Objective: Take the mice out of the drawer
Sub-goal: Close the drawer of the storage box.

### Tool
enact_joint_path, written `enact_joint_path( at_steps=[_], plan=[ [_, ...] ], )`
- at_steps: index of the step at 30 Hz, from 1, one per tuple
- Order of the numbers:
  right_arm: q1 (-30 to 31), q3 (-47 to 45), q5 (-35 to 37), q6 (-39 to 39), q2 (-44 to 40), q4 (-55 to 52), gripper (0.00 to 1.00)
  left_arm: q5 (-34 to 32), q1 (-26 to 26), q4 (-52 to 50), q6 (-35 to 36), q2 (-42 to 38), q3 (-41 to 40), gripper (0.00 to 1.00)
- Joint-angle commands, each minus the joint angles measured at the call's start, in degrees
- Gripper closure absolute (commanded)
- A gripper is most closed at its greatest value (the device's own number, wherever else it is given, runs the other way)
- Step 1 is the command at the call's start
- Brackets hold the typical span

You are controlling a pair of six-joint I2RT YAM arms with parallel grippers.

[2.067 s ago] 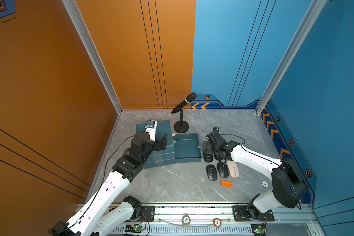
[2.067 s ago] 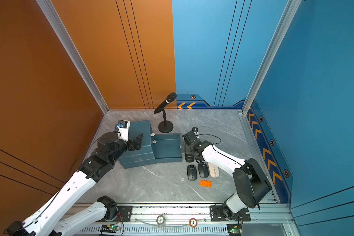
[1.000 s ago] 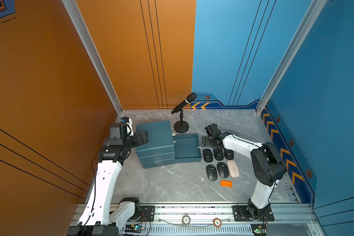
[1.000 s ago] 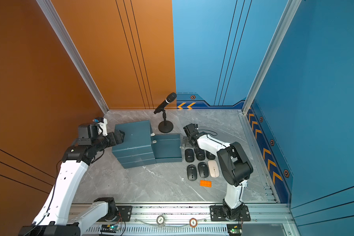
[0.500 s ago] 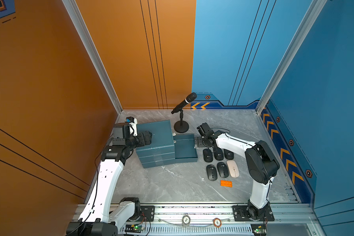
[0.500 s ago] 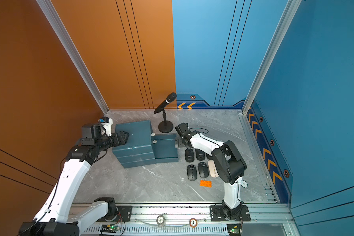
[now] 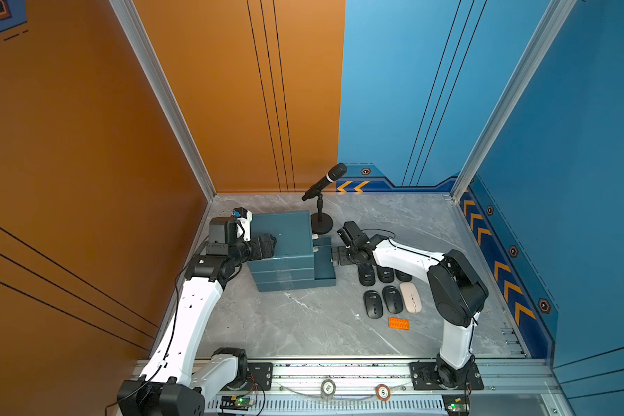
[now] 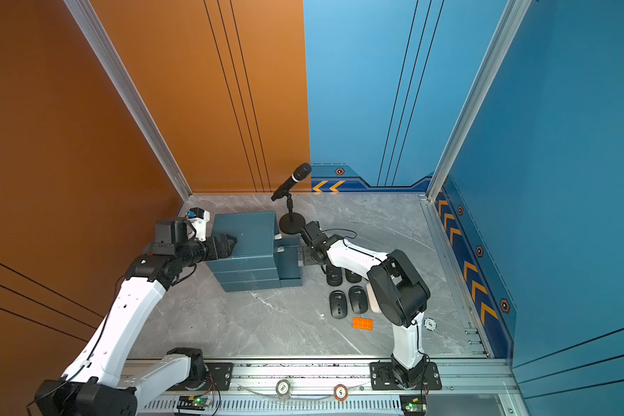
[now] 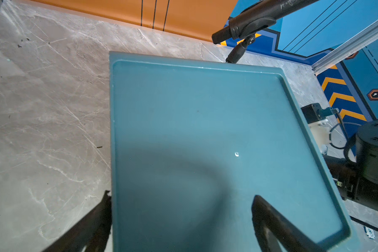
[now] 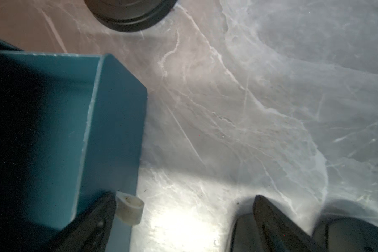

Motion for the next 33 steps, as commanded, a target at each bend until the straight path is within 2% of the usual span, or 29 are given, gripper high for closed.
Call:
enact_joint_path(
  at_steps=[1,18,33],
  plan=[
    [0.75,-0.66,-1.84,2.09,1.24,3.87,0.0,2.46,-1.41,0.54,1.0,-0.1,-0.73,0.02],
    [6.05,-0.82,-4.66,4.09,1.57,6.87,0.0,3.29,-1.56,1.35,1.38,0.17,-1.63,0.02],
    [6.22,-4.0,-8.18,5.05,0.51,11.77,0.0,4.88,-3.82,1.35,1.84,0.16,-1.9,0.02]
  ],
)
